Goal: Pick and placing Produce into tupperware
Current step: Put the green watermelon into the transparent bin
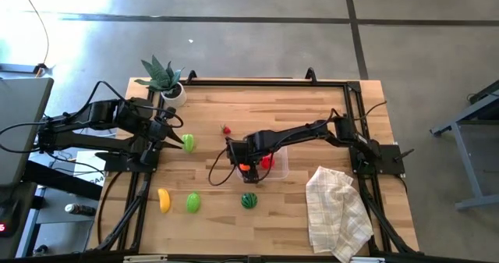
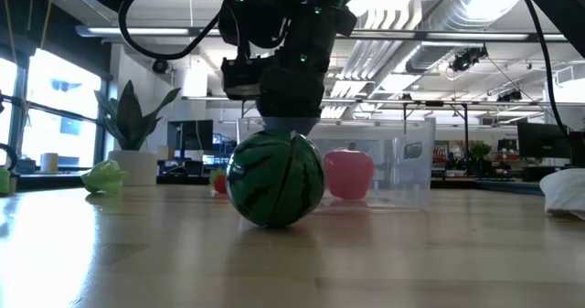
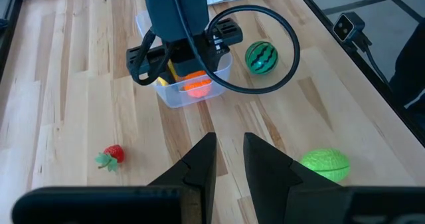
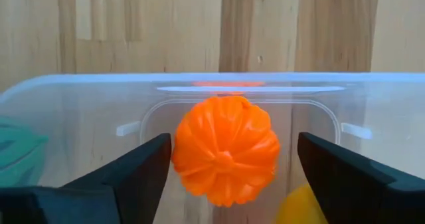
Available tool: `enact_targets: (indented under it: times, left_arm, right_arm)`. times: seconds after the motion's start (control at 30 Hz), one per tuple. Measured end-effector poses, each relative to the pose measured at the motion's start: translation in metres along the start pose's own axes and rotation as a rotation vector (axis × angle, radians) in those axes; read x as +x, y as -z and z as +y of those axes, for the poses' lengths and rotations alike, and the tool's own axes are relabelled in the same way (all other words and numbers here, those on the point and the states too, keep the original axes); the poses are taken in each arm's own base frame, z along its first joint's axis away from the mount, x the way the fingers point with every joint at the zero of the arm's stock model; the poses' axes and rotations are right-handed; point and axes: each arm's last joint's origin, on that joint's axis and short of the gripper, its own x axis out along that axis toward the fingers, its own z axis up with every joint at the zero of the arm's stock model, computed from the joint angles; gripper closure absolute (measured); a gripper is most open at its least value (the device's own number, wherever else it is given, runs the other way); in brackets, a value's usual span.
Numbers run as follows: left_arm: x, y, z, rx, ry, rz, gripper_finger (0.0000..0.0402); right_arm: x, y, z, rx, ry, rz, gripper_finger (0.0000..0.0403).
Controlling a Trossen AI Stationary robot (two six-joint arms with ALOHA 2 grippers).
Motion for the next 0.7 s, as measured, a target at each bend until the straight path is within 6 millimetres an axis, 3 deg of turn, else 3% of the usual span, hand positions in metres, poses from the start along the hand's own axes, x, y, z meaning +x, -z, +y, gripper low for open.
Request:
enact_targets:
  times: [0.33,0.7]
  left_arm:
    - [0.000,0.000,0.000,0.000,-0.001,-0.001,0.0334]
    - [0.000,0.000,0.000,0.000,0.000,0.000,0.0334]
  right_arm:
    - [-0.010,-0.005,0.001,0.008,0.003,0.010,0.0082]
    - [-0.048,-0.020,0.003,0.028,0.004,0.015,0.0082]
